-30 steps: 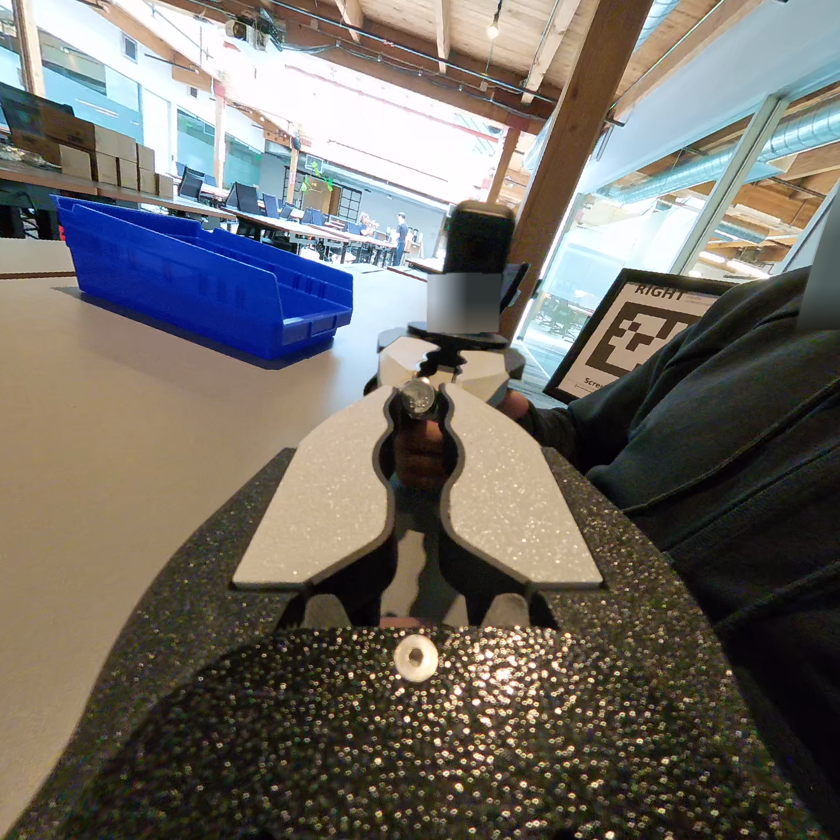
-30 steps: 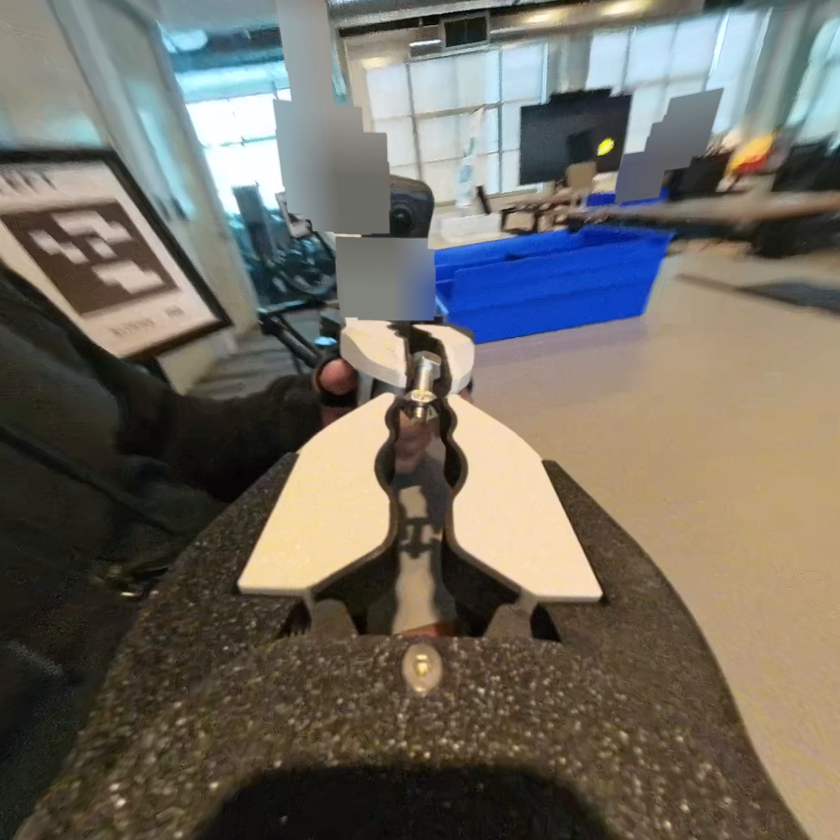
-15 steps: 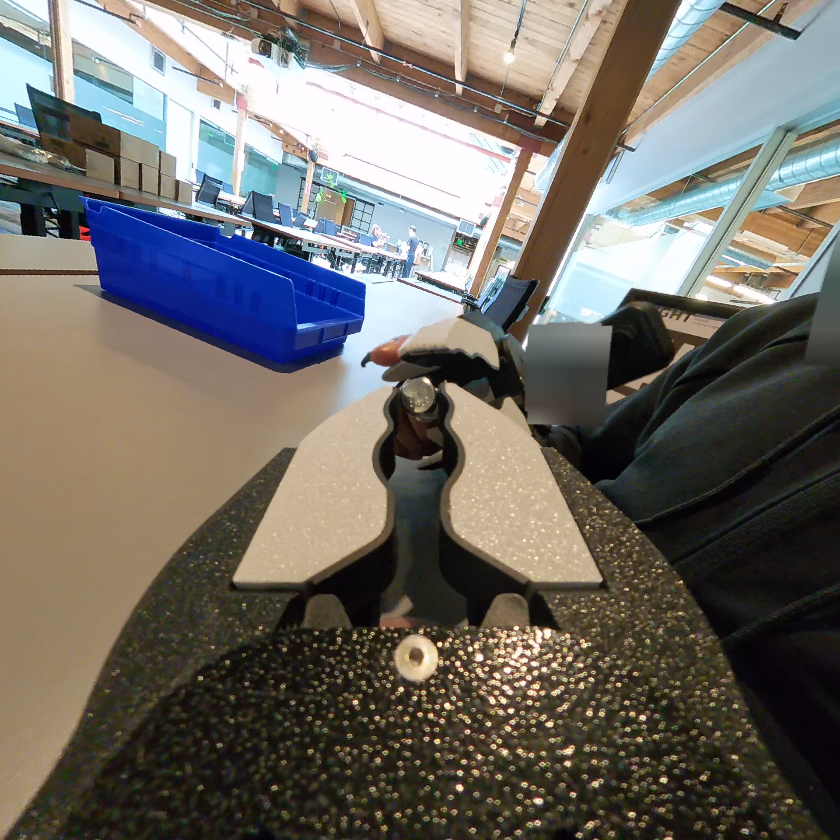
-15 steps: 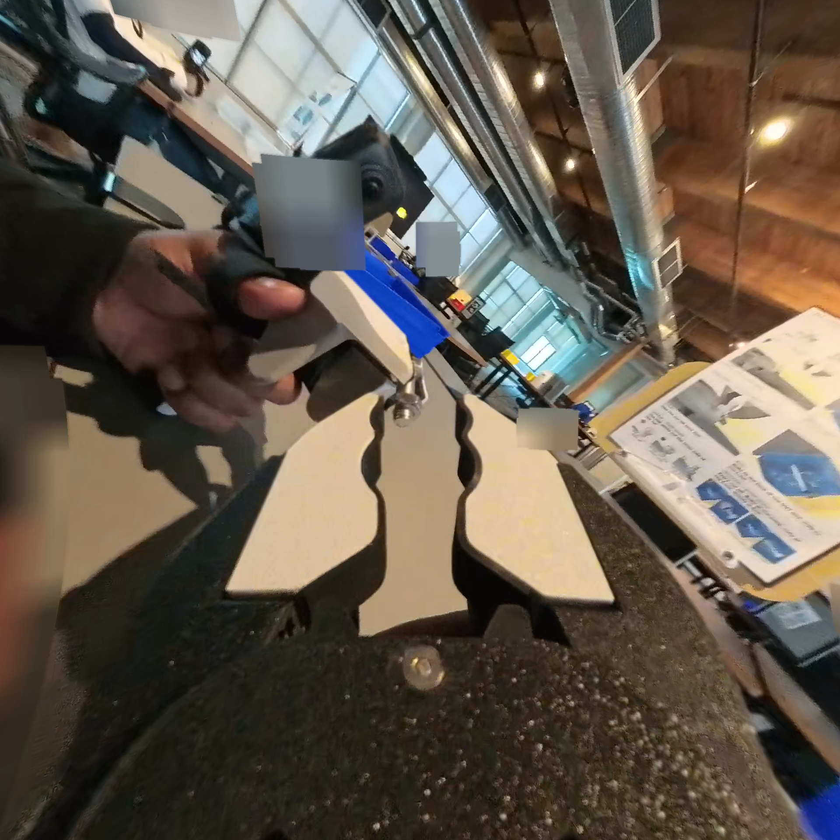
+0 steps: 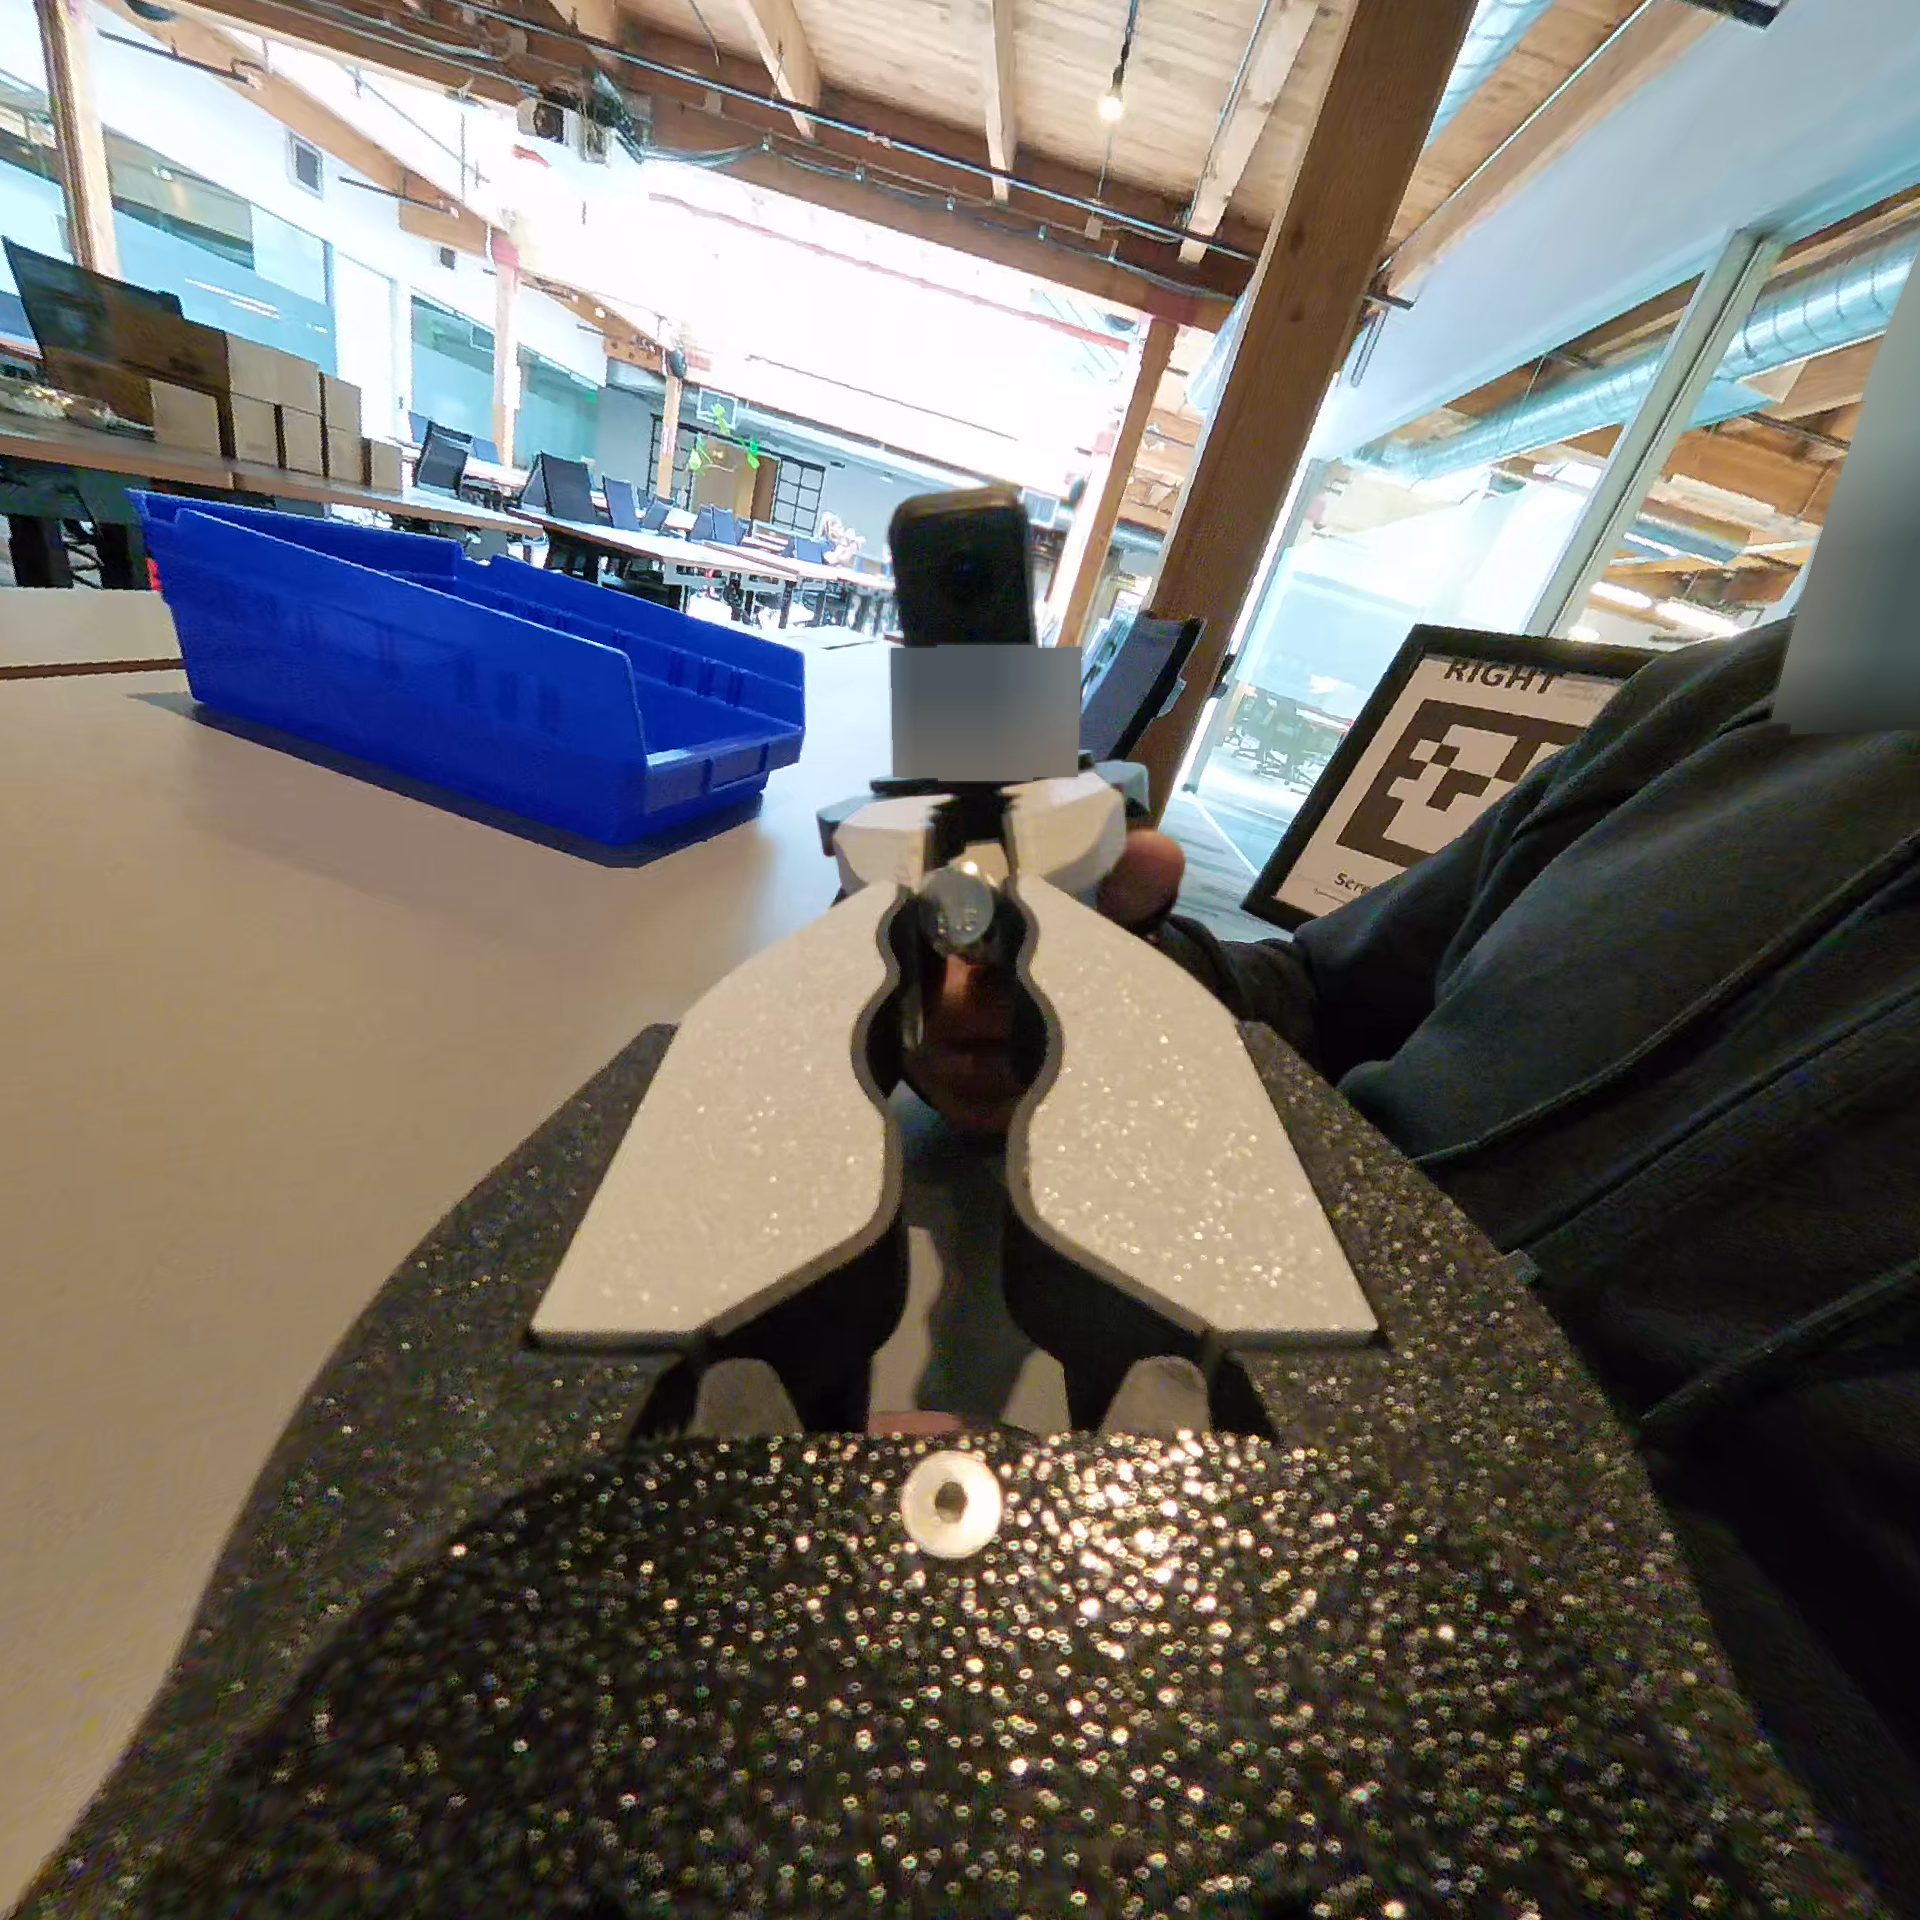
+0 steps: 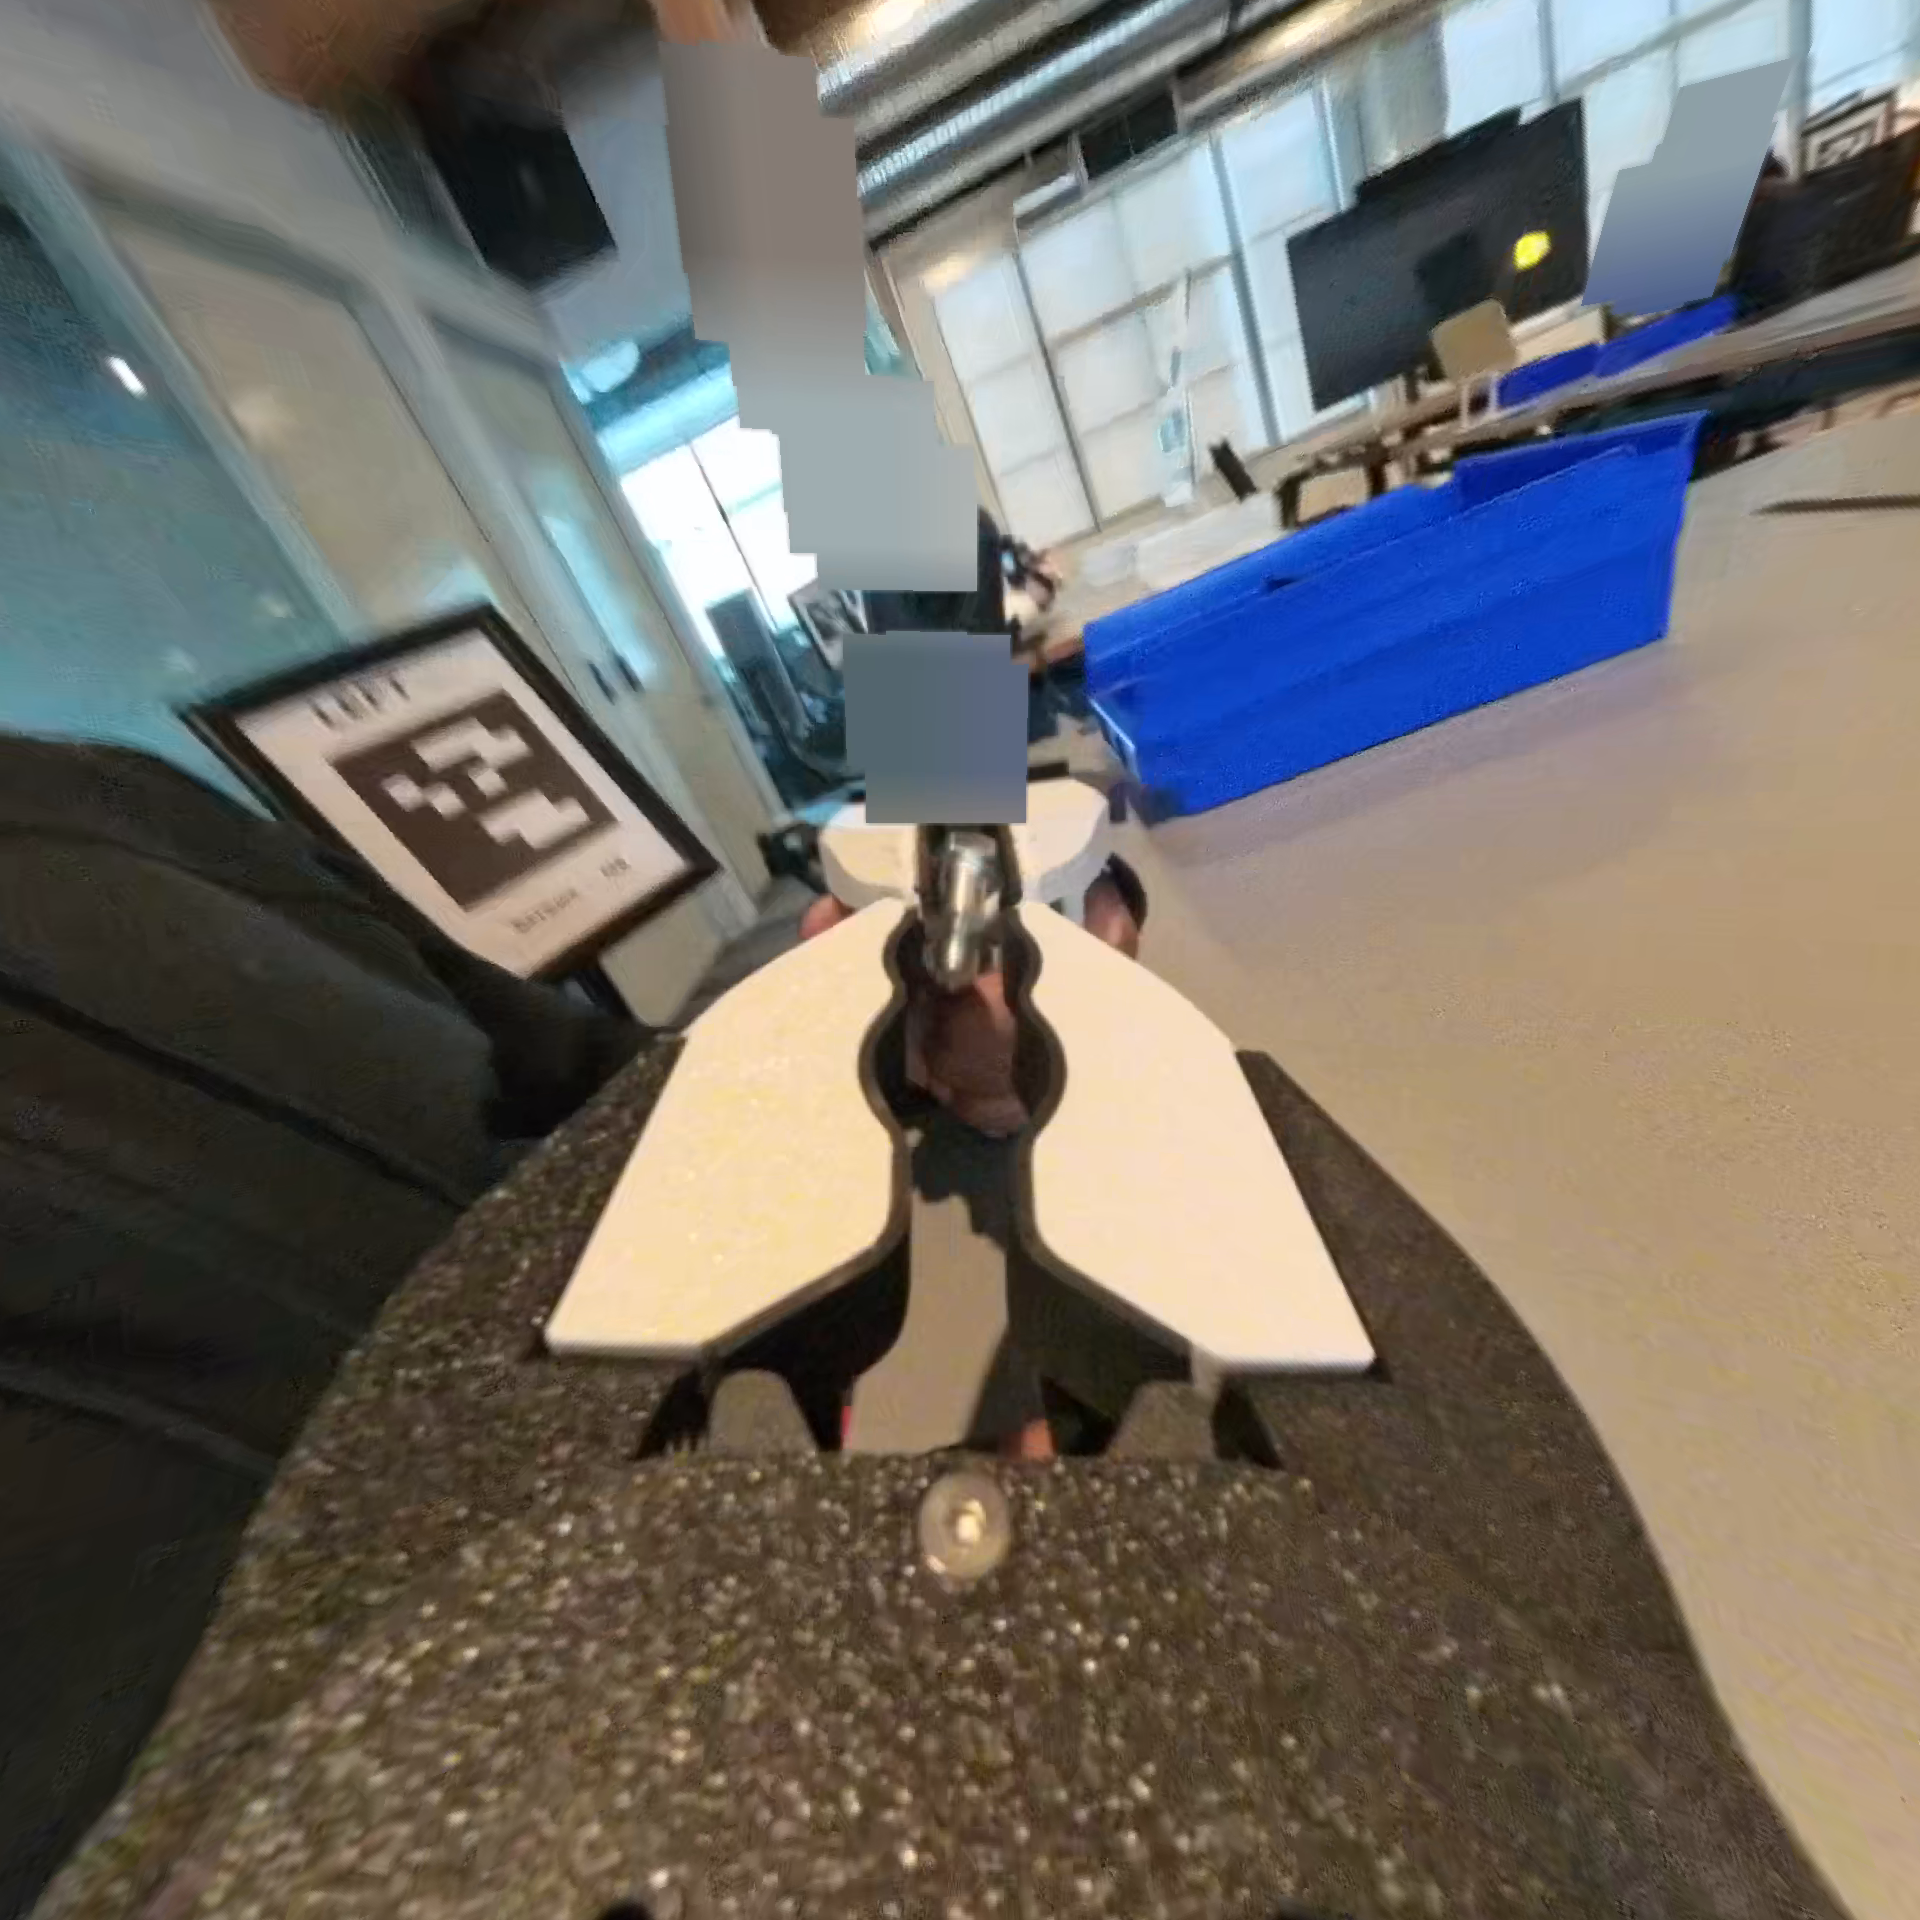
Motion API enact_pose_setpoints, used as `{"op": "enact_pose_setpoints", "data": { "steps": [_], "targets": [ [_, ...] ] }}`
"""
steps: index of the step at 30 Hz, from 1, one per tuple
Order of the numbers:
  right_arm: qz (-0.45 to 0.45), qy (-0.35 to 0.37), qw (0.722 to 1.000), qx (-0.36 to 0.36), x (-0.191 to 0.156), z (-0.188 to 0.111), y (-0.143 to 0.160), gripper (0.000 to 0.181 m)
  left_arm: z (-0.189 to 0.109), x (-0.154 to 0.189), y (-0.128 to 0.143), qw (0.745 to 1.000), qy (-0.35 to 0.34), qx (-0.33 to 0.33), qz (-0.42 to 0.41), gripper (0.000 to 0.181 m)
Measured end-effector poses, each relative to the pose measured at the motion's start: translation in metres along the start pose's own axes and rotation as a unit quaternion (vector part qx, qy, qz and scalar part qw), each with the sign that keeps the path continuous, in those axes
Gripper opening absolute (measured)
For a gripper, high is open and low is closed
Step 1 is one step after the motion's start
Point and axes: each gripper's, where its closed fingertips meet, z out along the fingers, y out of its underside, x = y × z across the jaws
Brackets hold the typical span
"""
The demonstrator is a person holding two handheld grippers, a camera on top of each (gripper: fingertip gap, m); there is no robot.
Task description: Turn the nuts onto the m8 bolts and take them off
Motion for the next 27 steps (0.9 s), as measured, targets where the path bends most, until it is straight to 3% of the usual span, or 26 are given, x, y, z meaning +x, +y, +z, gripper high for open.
{"op": "enact_pose_setpoints", "data": {
  "steps": [2, 6, 8, 11, 13, 16, 22, 27],
  "targets": [
    [0.008, 0.004, 0.999, 0.037, 0.002, -0.003, -0.012, 0.025, -0.003, -0.002, -0.003, 1.0, -0.005, 0.013, -0.001, 0.015],
    [-0.186, 0.11, 0.975, 0.047, 0.007, -0.006, -0.023, 0.031, -0.005, -0.008, -0.007, 0.999, -0.018, 0.028, -0.014, 0.015],
    [-0.326, 0.165, 0.93, 0.028, 0.005, -0.004, -0.021, 0.032, -0.005, -0.009, -0.006, 0.999, -0.019, 0.025, -0.018, 0.015],
    [-0.505, 0.228, 0.832, -0.005, 0.003, 0.0, -0.013, 0.032, -0.003, -0.011, -0.005, 0.999, -0.02, 0.018, -0.028, 0.015],
    [-0.574, 0.255, 0.778, -0.031, 0.006, 0.002, -0.006, 0.032, -0.002, -0.012, -0.004, 0.999, -0.018, 0.015, -0.036, 0.015],
    [-0.61, 0.286, 0.738, -0.041, 0.012, 0.001, -0.006, 0.031, -0.001, -0.012, -0.004, 0.999, -0.007, 0.016, -0.046, 0.015],
    [-0.634, 0.31, 0.707, -0.051, 0.019, -0.004, -0.007, 0.024, 0.003, -0.013, -0.002, 0.998, 0.0, 0.009, -0.06, 0.015],
    [-0.637, 0.304, 0.706, -0.054, 0.018, -0.004, -0.005, 0.015, 0.006, -0.014, 0.0, 0.998, 0.002, -0.002, -0.066, 0.015]
  ]
}}
